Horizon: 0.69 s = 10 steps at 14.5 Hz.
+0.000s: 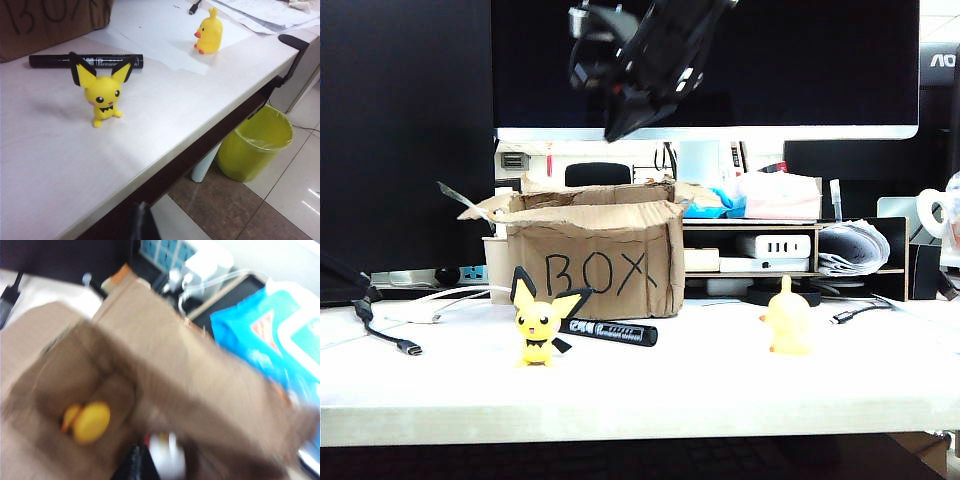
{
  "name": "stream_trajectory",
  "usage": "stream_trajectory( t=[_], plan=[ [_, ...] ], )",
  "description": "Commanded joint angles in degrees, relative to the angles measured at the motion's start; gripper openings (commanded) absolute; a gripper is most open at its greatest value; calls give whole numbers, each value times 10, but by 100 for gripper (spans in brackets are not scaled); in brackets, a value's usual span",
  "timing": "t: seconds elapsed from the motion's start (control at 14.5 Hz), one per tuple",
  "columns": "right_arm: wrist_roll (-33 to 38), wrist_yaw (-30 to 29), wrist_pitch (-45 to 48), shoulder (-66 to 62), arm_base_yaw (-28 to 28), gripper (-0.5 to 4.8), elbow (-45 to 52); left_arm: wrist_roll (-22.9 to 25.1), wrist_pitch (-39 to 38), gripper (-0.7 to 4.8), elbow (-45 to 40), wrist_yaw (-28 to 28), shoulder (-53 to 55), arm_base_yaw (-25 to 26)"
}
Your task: Put the doll that is least similar in color compared to the others into the paper box.
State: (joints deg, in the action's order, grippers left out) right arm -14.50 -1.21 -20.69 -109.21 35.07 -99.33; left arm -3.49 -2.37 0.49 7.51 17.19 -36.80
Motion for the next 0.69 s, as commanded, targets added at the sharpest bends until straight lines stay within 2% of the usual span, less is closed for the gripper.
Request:
stream_trajectory(
  t=[0.07, 0.28, 0.41, 0.62, 0.69],
  plan=[
    [14, 2, -71, 44, 1, -6, -2, 0, 7, -5, 0, 2, 0, 1],
    [22, 0, -160, 95, 2, -6, 5, 0, 7, -5, 0, 2, 0, 1],
    [33, 1, -168, 151, 4, -6, 50, 0, 7, -5, 1, 2, 0, 5],
    [87, 1, -139, 261, 5, -6, 163, 1, 7, -5, 1, 9, -1, 81],
    [110, 1, -122, 314, 7, -6, 220, 0, 7, -5, 1, 9, -5, 125]
  ],
)
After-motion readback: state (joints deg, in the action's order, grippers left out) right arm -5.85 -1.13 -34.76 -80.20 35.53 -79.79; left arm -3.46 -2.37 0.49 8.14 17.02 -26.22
